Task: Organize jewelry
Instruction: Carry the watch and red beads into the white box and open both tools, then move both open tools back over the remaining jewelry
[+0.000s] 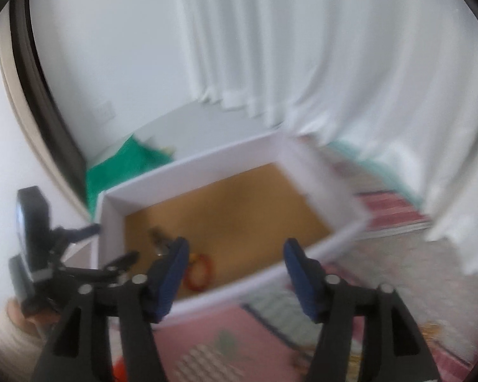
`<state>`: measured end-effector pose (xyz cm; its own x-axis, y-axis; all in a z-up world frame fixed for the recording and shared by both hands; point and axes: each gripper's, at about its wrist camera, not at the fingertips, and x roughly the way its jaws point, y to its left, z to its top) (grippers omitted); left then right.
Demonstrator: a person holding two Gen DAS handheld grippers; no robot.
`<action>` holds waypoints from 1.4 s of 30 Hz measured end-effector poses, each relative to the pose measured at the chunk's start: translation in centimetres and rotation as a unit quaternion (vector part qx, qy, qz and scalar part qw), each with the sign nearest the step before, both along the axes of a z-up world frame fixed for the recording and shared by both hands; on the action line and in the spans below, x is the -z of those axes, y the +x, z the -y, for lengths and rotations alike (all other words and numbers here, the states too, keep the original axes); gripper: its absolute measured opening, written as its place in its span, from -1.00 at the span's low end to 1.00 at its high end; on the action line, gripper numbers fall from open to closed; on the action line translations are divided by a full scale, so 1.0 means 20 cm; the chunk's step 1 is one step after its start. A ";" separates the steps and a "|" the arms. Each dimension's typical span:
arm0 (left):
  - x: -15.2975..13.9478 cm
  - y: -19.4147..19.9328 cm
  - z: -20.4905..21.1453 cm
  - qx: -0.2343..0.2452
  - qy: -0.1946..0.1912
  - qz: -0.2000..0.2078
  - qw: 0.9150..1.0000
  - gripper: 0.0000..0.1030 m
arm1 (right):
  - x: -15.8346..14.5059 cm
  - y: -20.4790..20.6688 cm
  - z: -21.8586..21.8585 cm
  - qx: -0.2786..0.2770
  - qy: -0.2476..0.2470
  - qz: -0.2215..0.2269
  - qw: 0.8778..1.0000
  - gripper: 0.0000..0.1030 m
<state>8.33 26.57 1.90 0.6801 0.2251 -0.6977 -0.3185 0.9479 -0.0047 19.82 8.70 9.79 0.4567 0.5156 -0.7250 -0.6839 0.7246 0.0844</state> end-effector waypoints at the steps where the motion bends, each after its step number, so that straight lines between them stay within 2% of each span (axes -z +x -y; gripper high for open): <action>1: -0.02 0.00 0.05 0.015 0.000 0.006 1.000 0.93 | -0.06 -0.03 0.11 0.016 -0.004 0.027 1.000 0.29; 3: -0.06 0.02 0.19 0.061 -0.005 0.010 0.998 0.93 | -0.13 -0.07 0.29 0.046 -0.016 0.064 0.997 0.34; 5: -0.08 0.04 0.31 0.095 -0.011 0.012 0.995 0.93 | -0.18 -0.11 0.47 0.077 -0.022 0.081 0.994 0.35; 8: -0.03 0.05 0.49 0.124 -0.016 0.018 0.992 0.93 | -0.20 -0.15 0.73 0.116 -0.016 0.074 0.990 0.35; 10: 0.03 0.07 0.61 0.152 -0.015 -0.006 0.988 0.93 | -0.19 -0.18 0.88 0.140 -0.011 0.069 0.988 0.35; 12: 0.11 0.10 0.73 0.188 -0.027 -0.056 0.980 0.93 | -0.16 -0.22 1.06 0.176 -0.011 0.067 0.982 0.35; 13: 0.15 0.10 0.77 0.187 -0.035 -0.071 0.979 0.93 | -0.13 -0.24 1.12 0.189 -0.013 0.063 0.980 0.35; 18: 0.25 0.03 0.93 0.198 -0.025 -0.075 0.977 0.93 | 0.06 -0.36 1.37 0.247 -0.017 0.024 0.969 0.35; 21: 0.25 0.00 0.99 0.213 -0.015 -0.068 0.975 0.93 | 0.20 -0.44 1.48 0.270 0.013 -0.015 0.963 0.35; 26: 0.26 -0.07 1.03 0.220 0.019 -0.073 0.973 0.93 | 0.40 -0.57 1.58 0.300 0.063 -0.073 0.949 0.35; 30: 0.30 -0.10 1.01 0.220 0.003 -0.091 0.971 0.93 | 0.49 -0.61 1.56 0.298 0.058 -0.101 0.948 0.35; 33: 0.31 -0.11 1.00 0.220 -0.007 -0.102 0.970 0.93 | 0.49 -0.64 1.55 0.295 0.059 -0.103 0.948 0.35; 37: 0.29 -0.12 1.04 0.230 0.003 -0.098 0.968 0.93 | 0.46 -0.65 1.52 0.287 0.062 -0.102 0.951 0.35; 42: 0.29 -0.13 1.07 0.242 -0.007 -0.096 0.965 0.93 | 0.47 -0.66 1.51 0.285 0.057 -0.105 0.951 0.35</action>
<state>5.72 5.11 -3.94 0.5604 -0.0975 -0.8225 0.1662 0.9861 -0.0037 6.59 -21.47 0.42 0.5374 0.3083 -0.7849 -0.1430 0.9506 0.2755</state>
